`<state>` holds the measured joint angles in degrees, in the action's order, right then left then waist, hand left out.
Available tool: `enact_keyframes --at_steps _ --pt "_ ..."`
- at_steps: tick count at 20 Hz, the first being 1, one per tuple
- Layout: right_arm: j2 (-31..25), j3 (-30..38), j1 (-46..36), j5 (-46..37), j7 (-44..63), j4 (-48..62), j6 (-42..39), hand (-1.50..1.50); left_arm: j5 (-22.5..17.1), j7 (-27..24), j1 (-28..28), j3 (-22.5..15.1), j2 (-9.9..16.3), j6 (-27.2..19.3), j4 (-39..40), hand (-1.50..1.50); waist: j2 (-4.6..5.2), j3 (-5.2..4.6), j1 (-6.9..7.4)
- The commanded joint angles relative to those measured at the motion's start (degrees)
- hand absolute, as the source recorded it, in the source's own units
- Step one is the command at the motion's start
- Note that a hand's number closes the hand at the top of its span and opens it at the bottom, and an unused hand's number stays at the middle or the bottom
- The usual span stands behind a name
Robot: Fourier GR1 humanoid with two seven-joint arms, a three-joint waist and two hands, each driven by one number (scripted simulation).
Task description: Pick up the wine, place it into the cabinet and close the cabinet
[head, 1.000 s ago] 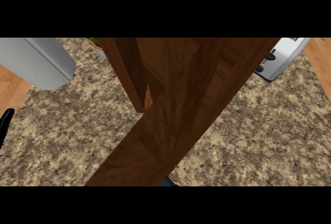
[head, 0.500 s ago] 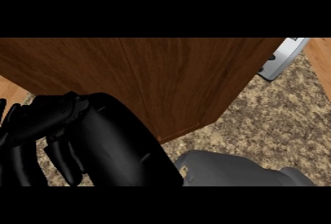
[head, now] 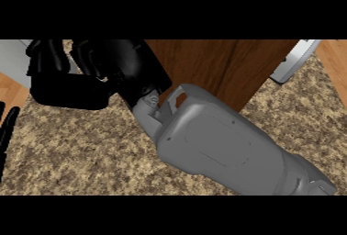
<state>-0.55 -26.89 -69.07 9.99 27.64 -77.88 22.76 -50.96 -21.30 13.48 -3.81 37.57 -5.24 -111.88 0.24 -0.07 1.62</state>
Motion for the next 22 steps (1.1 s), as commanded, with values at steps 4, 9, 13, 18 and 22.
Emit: enact_keyframes --at_steps 4,9,13,18,22 --pt "0.55 6.95 -1.38 2.23 -7.3 12.17 -5.25 1.5 1.9 1.33 0.21 -0.27 -2.72 0.6 -0.65 -1.5 -0.04 0.04 -0.45" --pt "-0.42 8.87 -2.95 1.25 -12.85 19.82 -8.45 1.5 2.83 4.19 -3.39 0.26 -2.24 -2.71 -1.59 -1.5 0.25 0.05 -0.3" --pt "-4.28 10.24 -1.45 0.67 -16.17 21.23 -10.37 1.5 0.1 4.24 -2.45 3.21 -1.03 1.35 0.87 -1.5 0.42 0.0 0.12" --pt "-6.75 9.07 0.84 -1.17 -17.55 21.52 -11.41 1.5 1.97 3.07 -1.71 1.9 -2.6 0.74 -0.07 -1.5 0.32 0.0 -0.09" --pt "-5.65 9.77 -1.3 -1.55 -18.31 23.42 -11.08 1.5 3.3 3.88 -3.45 0.28 -3.48 -0.98 0.2 -1.5 0.71 -0.02 -0.04"
